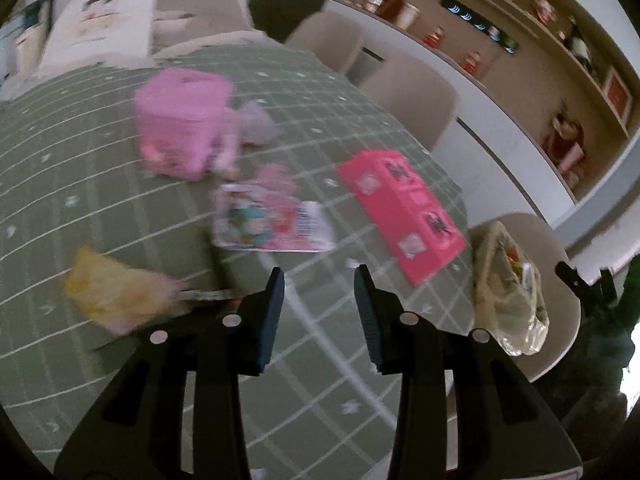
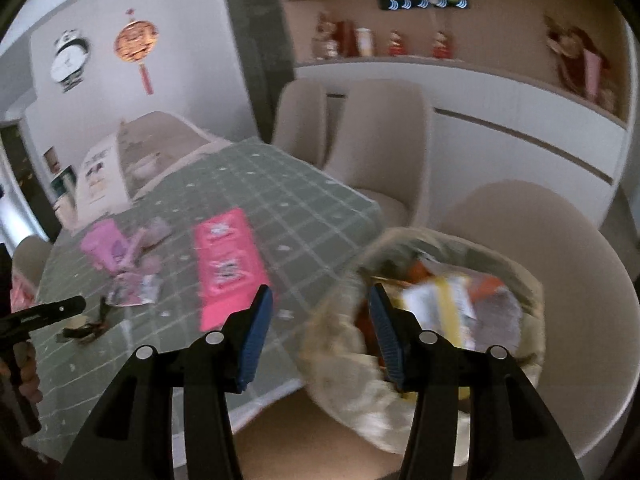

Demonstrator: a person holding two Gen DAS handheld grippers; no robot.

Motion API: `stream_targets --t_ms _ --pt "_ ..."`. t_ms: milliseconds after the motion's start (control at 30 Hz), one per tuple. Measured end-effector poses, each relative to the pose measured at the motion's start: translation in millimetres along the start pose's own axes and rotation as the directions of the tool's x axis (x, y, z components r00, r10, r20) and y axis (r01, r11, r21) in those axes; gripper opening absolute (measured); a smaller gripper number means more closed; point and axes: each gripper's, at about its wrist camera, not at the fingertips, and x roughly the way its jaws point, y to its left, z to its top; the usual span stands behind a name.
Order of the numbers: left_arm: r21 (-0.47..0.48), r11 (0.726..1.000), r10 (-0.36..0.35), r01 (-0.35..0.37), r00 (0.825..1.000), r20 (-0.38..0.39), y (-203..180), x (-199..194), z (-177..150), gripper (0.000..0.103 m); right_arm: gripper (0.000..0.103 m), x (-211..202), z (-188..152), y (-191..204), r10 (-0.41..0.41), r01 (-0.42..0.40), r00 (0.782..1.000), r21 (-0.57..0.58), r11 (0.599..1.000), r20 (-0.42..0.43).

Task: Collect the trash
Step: 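Move both tools back to the table and grasp the black-and-white strip with the left tool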

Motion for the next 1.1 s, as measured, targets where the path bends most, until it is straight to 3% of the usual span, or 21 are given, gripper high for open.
stream_targets --t_ms 233,400,500,567,633,733,800,867,967,1100 --pt "-0.119 0.987 0.119 -0.112 0.991 0.057 73 -40 -12 0.035 0.047 15 2 61 0.105 -0.107 0.994 -0.081 0.991 -0.025" --pt "-0.239 0.954 0.202 -0.183 0.978 0.059 123 -60 -24 0.035 0.047 29 -5 98 0.161 -0.168 0.985 -0.121 0.978 -0.069" --pt "-0.302 0.938 0.193 -0.173 0.980 0.039 144 -64 -32 0.035 0.047 36 -11 114 0.188 -0.199 0.978 -0.129 0.972 -0.092" --pt "-0.300 0.943 0.156 -0.140 0.987 0.030 145 -64 -37 0.035 0.047 40 -15 125 0.205 -0.219 0.973 -0.143 0.965 -0.110" --pt "-0.262 0.958 0.132 -0.118 0.991 0.036 137 -62 -37 0.036 0.047 43 -17 133 0.211 -0.229 0.970 -0.158 0.960 -0.124" --pt "-0.113 0.990 0.092 -0.085 0.994 0.054 112 -59 -32 0.039 0.047 48 -19 142 0.228 -0.252 0.963 -0.177 0.952 -0.144" --pt "-0.016 0.997 0.072 -0.071 0.996 0.042 96 -51 -24 0.040 0.047 50 -19 145 0.234 -0.261 0.960 -0.187 0.947 -0.153" --pt "0.075 0.995 0.065 -0.066 0.998 0.016 82 -40 -17 0.040 0.047 51 -20 145 0.237 -0.266 0.958 -0.195 0.944 -0.158" --pt "0.235 0.969 0.084 -0.075 0.996 -0.028 56 -16 -14 0.040 0.047 50 -20 144 0.241 -0.271 0.957 -0.203 0.941 -0.160" --pt "0.284 0.955 0.119 -0.087 0.988 -0.097 42 16 -11 0.040 0.047 50 -21 135 0.246 -0.274 0.955 -0.176 0.946 -0.165"
